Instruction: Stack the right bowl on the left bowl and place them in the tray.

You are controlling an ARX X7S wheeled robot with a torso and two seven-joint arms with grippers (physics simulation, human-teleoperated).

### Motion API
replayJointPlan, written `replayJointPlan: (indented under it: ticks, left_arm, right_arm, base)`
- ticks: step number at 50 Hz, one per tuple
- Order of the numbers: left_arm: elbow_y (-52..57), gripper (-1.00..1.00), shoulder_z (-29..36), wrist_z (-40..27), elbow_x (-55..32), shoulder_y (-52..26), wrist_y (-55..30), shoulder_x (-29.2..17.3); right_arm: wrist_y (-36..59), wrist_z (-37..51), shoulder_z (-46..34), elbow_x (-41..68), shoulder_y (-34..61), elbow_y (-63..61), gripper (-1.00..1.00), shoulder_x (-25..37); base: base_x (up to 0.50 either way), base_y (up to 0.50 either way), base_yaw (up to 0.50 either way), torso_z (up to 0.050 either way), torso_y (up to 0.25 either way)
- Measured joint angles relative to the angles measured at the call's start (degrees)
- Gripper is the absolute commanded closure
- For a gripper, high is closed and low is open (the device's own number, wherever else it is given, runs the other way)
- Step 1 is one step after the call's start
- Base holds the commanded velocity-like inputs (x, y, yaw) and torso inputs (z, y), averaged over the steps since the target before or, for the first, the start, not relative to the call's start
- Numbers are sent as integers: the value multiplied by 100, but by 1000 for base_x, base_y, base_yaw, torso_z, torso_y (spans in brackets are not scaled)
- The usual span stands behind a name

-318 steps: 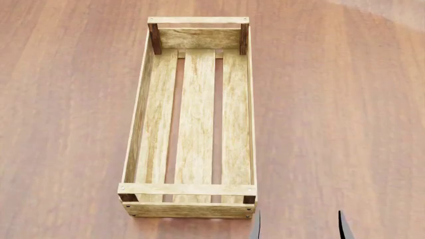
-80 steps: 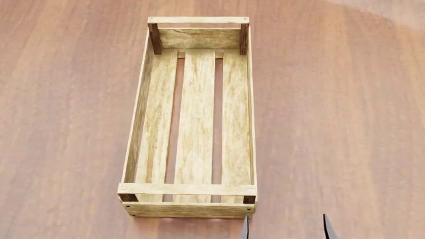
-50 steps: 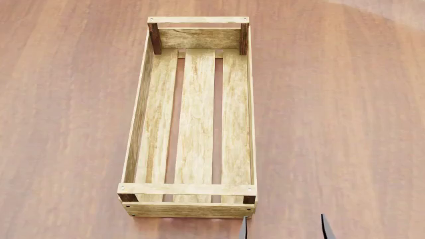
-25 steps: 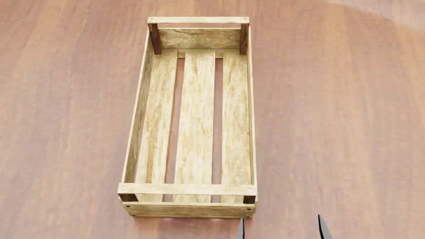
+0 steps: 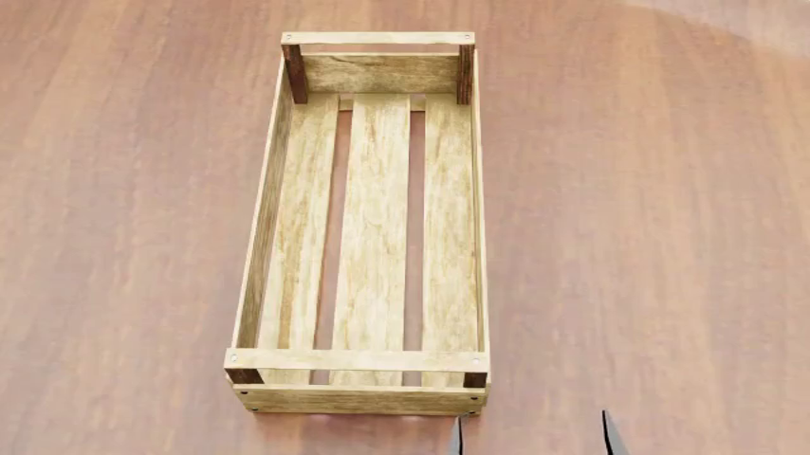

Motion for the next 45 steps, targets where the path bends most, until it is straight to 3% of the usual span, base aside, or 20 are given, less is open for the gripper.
replayJointPlan:
  ticks: [45]
  left_arm:
    - [-919, -100, 53, 427, 65, -260, 202, 83]
  right_arm:
    - [35, 24, -82, -22, 34, 19, -100, 24]
  base:
    - [0, 0, 0, 0, 0]
